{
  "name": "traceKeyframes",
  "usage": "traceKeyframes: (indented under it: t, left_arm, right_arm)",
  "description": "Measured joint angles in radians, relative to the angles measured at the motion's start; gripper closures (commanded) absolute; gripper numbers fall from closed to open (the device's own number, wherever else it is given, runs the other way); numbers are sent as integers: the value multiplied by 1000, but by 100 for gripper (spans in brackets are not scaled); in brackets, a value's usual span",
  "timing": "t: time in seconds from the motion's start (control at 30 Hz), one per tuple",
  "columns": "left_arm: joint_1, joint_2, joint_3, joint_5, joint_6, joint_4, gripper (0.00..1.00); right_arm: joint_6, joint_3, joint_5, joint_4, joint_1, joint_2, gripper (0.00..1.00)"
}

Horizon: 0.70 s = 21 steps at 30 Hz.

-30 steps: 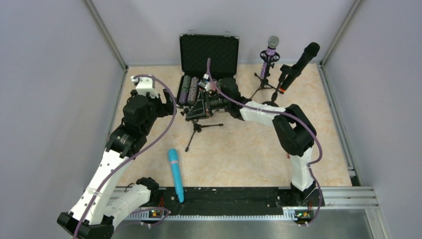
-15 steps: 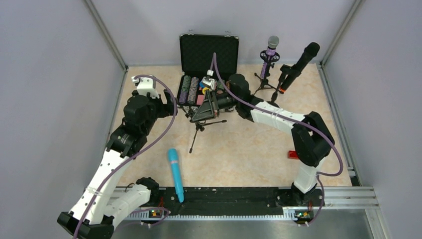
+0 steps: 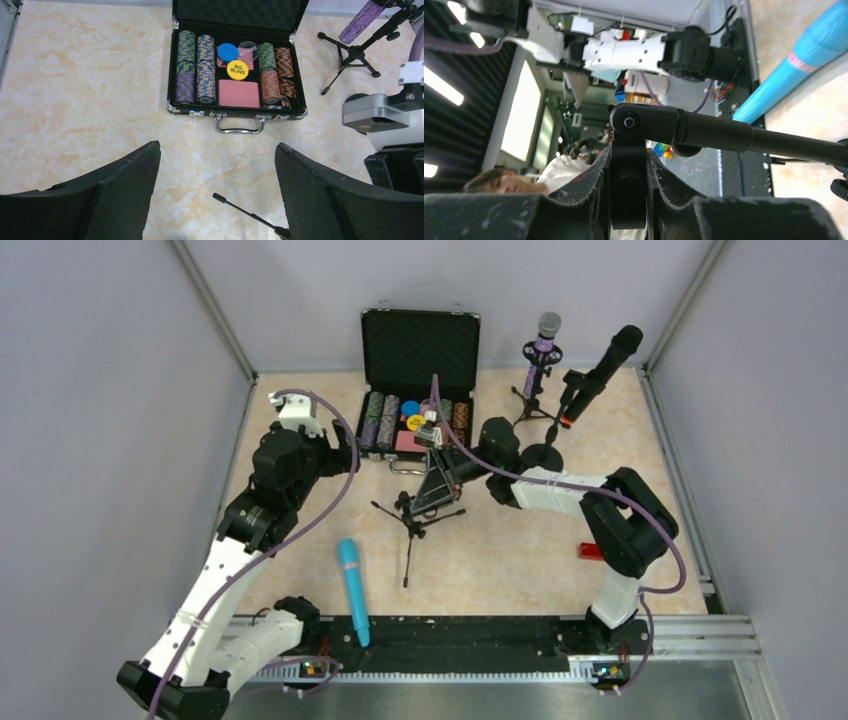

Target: Attach the microphones to the stand

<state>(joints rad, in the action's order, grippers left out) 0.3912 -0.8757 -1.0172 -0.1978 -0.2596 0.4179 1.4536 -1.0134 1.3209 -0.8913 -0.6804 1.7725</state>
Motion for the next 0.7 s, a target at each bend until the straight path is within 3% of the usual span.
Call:
traceKeyframes:
  t: [0.07,0.17,0.53,0.57,0.7]
  left_arm:
    - [0,-2,0,3,-3,0,12]
    - [0,-6,2,11,-6,-8,12]
    - [0,-6,6,22,-8,-7,12]
    - [0,-6,6,22,-8,-7,12]
    - [0,-6,6,22,-8,-7,12]
  right_arm:
    - [190,11,49,-229,20,29,100]
    - [364,10,100,-423,48,83,100]
    - [534,-30,198,-591,62,237,100]
    - [539,-34,200,-593,62,248,99]
    - [541,-50,213,-602,62,288,76]
